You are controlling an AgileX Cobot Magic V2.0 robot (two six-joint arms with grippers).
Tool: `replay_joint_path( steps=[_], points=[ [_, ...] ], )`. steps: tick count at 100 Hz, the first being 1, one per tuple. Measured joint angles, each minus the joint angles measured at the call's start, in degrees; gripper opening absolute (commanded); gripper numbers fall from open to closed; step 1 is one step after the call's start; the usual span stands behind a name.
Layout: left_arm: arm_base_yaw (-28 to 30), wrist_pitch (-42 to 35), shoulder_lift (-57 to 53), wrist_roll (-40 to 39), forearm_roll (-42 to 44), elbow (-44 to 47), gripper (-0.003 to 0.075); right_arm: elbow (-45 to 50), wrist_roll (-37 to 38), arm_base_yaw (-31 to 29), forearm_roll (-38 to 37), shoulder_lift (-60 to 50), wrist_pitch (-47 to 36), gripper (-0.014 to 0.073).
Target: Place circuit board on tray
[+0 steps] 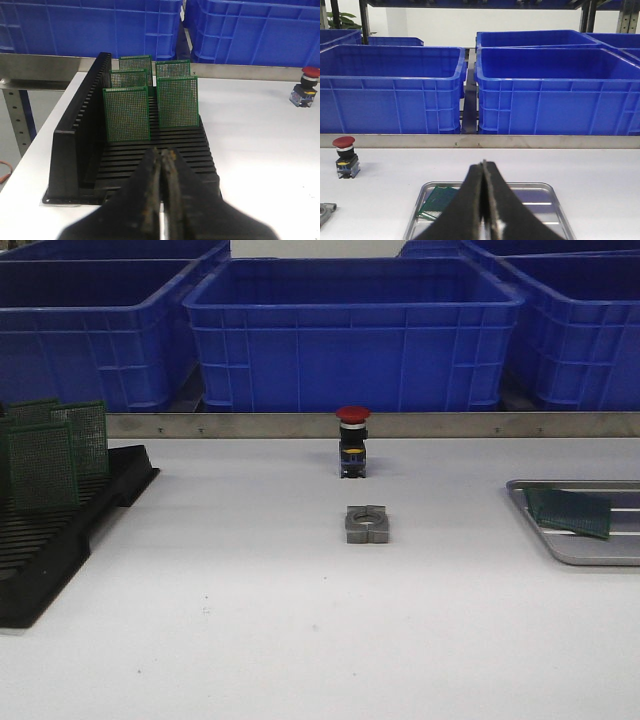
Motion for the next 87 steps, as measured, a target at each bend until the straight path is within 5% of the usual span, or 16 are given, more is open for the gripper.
replay_joint_path(
  steps=[87],
  points=[
    [0.0,0.0,0.0,0.0,0.0,0.0,-0.0020,0.0,0.8,0.0,-0.6,-0.1,0.8,-0.0113]
  ],
)
